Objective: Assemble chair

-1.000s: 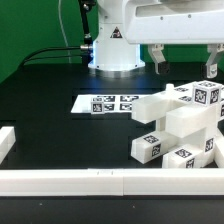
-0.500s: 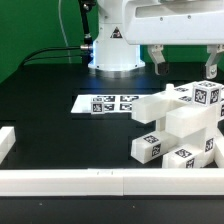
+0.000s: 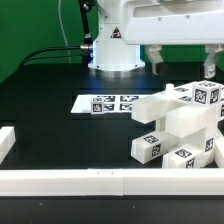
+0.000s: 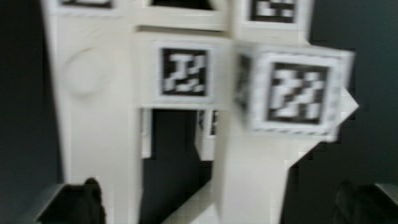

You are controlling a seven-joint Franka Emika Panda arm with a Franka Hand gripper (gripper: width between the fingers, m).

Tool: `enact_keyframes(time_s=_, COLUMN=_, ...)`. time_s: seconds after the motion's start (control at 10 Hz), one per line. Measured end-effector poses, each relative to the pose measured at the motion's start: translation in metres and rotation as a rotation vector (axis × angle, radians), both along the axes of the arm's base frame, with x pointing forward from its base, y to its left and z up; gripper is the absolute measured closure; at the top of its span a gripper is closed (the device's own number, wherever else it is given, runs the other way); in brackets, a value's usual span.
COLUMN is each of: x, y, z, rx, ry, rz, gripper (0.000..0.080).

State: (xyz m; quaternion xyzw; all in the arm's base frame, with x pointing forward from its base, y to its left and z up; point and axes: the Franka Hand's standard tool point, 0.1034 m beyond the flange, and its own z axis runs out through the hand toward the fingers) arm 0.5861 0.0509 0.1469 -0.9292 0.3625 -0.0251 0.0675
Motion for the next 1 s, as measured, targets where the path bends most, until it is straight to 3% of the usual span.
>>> enact_keyframes(time_s=0.2, x=-0.001, y=-0.017, z=0.006, rx=0.001, ry=-0.007, rz=0.001, gripper=0.0151)
enact_keyframes(time_s=0.7, x=-0.003, y=-0.017, z=0.002, rx=-0.004, ry=-0.005, rz=0.041, gripper=0.0151)
enact_keyframes(time_s=0.8, x=-0.012, y=-0.026, z=-0.006, rx=-0.006, ry=-0.008, rz=0.060, gripper=0.0151)
enact_keyframes(time_s=1.0, x=-0.049, y=-0.050, z=-0.021, rx=-0.011, ry=0.022, rz=0.230, gripper=0.0151)
